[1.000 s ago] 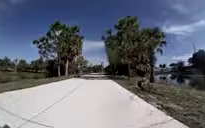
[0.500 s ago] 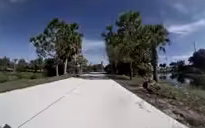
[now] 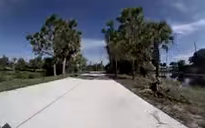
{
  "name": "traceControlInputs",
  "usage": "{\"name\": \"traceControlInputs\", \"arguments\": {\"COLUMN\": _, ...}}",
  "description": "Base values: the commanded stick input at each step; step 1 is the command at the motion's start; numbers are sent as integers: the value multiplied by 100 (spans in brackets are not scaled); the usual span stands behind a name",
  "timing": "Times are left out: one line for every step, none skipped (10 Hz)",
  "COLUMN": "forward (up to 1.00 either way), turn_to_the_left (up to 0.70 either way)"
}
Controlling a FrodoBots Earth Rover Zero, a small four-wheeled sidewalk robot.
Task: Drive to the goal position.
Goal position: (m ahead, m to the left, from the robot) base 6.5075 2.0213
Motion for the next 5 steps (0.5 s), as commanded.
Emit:
{"name": "traceControlInputs", "arguments": {"forward": 85, "turn_to_the_left": 0}}
{"name": "traceControlInputs", "arguments": {"forward": 85, "turn_to_the_left": 0}}
{"name": "traceControlInputs", "arguments": {"forward": 85, "turn_to_the_left": 0}}
{"name": "traceControlInputs", "arguments": {"forward": 85, "turn_to_the_left": 0}}
{"name": "traceControlInputs", "arguments": {"forward": 85, "turn_to_the_left": 0}}
